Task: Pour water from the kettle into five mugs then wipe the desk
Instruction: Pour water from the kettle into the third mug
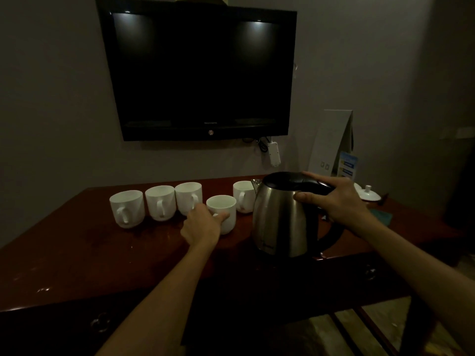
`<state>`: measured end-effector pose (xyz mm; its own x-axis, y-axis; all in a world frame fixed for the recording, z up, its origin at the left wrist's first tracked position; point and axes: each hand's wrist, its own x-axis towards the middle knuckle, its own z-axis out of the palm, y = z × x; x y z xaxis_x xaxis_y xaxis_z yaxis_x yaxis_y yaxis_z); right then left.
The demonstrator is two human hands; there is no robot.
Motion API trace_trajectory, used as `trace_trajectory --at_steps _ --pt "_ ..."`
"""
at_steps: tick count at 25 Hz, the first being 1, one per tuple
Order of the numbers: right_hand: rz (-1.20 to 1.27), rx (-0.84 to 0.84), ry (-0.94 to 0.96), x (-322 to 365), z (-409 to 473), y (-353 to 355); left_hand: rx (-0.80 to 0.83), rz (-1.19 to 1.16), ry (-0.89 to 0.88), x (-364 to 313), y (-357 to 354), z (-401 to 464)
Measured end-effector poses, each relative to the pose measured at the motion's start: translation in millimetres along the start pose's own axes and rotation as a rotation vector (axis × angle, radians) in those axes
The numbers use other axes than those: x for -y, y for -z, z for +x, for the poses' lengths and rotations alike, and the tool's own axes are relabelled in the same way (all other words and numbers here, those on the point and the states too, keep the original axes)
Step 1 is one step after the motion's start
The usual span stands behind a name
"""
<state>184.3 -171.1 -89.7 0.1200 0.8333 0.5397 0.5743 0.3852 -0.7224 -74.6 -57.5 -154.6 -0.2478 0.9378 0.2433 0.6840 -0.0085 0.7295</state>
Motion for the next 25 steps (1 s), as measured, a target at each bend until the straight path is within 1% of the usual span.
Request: trace_trajectory --at_steps 3,18,25 --pt "0.004 0.002 0.010 -3.0 1.4 0.7 0.014 -0.013 0.027 -2.3 -4.4 11.6" --pt "0.042 -0.001 0.057 -16.2 5.8 -0.3 -0.082 -0.014 0.059 -16.0 -32.4 43.4" --pt "0.071 -0.012 0.057 -22.6 8.5 -0.1 -0.075 0.083 0.034 -25.6 -36.0 51.5"
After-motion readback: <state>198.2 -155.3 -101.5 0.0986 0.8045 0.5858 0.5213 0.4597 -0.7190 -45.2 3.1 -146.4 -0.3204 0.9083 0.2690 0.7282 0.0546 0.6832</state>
